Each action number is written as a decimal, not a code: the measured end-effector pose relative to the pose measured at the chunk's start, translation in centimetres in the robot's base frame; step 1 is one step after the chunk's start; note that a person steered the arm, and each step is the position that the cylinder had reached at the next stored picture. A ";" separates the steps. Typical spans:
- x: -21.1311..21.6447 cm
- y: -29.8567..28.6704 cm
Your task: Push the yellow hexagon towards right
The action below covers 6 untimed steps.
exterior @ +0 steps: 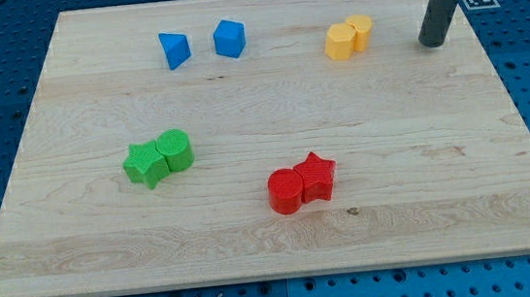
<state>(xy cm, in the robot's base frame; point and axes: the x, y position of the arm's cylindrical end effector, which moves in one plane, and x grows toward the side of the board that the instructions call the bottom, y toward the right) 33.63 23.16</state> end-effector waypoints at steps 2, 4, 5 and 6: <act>0.0 -5.4; 0.0 -8.7; 0.0 -10.0; 0.0 -10.8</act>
